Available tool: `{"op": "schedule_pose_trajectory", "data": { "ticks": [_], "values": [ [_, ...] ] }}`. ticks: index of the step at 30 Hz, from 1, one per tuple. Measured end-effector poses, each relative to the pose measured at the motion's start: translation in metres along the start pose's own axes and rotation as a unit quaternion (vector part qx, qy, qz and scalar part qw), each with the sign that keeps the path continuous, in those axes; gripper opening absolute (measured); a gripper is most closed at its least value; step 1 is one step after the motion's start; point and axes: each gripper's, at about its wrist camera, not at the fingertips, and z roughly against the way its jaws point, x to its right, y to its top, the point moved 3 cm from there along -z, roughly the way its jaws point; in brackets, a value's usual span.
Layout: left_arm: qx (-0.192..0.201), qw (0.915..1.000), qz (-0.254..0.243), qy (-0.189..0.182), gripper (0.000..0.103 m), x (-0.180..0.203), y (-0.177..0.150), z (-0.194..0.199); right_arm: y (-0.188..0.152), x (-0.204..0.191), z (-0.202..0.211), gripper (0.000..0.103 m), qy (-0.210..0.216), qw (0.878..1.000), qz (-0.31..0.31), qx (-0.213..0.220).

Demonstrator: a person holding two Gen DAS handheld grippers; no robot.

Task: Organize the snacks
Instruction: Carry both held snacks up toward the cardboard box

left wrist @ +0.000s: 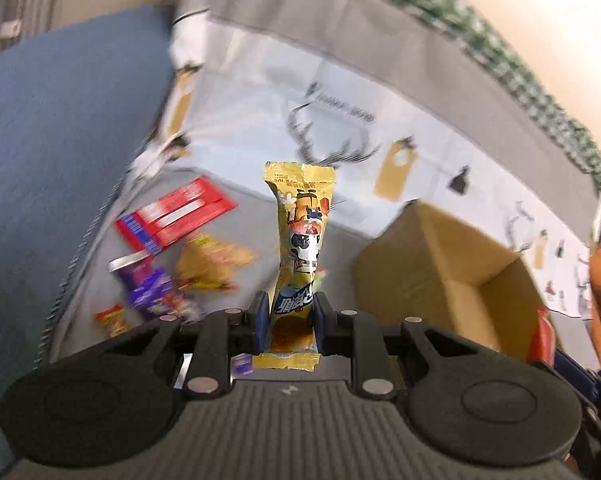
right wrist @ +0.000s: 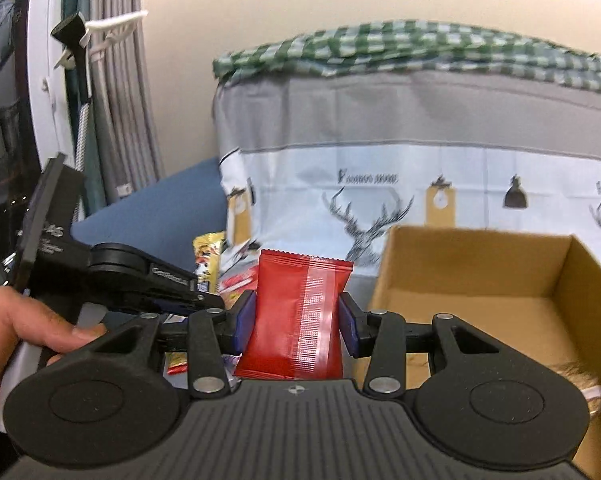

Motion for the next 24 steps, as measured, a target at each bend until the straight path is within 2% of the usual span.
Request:
{"op": "schedule_pose_trajectory", "data": {
  "ticks": [7, 13, 16, 19, 21, 24],
  "values": [
    [0.052, 0.9958, -0.036, -0.066, 0.025, 0.060, -0.006, 0.014, 0.003, 0.044, 0.015, 0.045, -0.037, 0.999, -0.008, 0.010],
    [0.071, 0.9872, -0.051, -0.134, 0.025, 0.107, -0.015, 0.014, 0.001, 0.092, 0.026, 0.045, -0.101, 0.994, -0.035, 0.017],
    [0.070, 0.9818, -0.069, -0.163, 0.025, 0.126, -0.020, 0.011, 0.002, 0.120, 0.034, 0.045, -0.154, 0.986, -0.059, 0.031],
    [0.050, 0.9748, -0.094, -0.196, 0.025, 0.145, -0.027, 0.001, 0.001, 0.152, 0.041, 0.045, -0.205, 0.973, -0.099, 0.036],
    [0.047, 0.9728, -0.113, -0.197, 0.025, 0.155, -0.033, -0.003, -0.002, 0.171, 0.044, 0.045, -0.235, 0.964, -0.121, 0.032],
    [0.038, 0.9706, -0.130, -0.199, 0.025, 0.166, -0.040, -0.010, -0.009, 0.187, 0.044, 0.045, -0.254, 0.956, -0.143, 0.023]
  ]
}}
